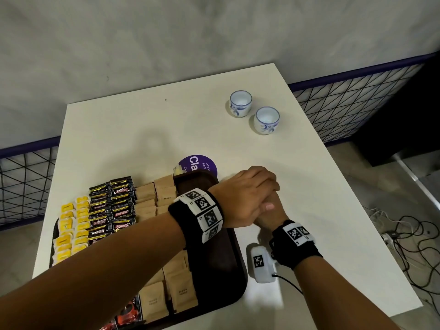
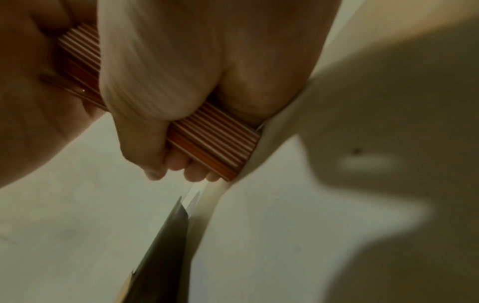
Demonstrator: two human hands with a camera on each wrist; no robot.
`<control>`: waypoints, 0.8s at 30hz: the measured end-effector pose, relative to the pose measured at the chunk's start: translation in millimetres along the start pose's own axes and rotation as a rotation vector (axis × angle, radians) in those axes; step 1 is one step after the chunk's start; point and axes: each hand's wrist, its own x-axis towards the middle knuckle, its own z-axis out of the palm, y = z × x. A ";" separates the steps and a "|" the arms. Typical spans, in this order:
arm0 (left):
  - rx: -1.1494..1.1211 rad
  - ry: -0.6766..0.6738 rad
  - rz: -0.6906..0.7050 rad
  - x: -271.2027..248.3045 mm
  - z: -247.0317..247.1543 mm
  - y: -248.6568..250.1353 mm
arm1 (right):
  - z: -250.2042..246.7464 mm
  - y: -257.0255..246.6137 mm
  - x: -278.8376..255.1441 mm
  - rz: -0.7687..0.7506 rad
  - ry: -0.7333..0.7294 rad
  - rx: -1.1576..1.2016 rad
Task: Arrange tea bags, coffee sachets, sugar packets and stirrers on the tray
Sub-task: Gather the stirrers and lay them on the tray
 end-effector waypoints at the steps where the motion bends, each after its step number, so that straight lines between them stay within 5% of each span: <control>1: -0.011 0.000 0.001 1.0 -0.1 -0.6 | -1.0 -1.1 -0.2 0.004 -0.003 0.022; 5: -0.121 0.029 0.013 3.7 -16.2 -0.2 | -4.5 -2.4 -1.9 0.126 -0.046 0.218; 10: -0.285 -0.187 -0.070 3.6 -51.2 -9.6 | 0.5 -0.2 -2.2 0.354 -0.005 0.569; 15: 0.071 -0.323 0.138 0.7 -37.6 -18.4 | -3.6 -5.5 -1.0 0.276 -0.049 0.555; 24: 0.101 -0.209 0.086 -14.0 -23.1 -9.9 | -0.7 -8.4 1.4 0.240 -0.117 0.372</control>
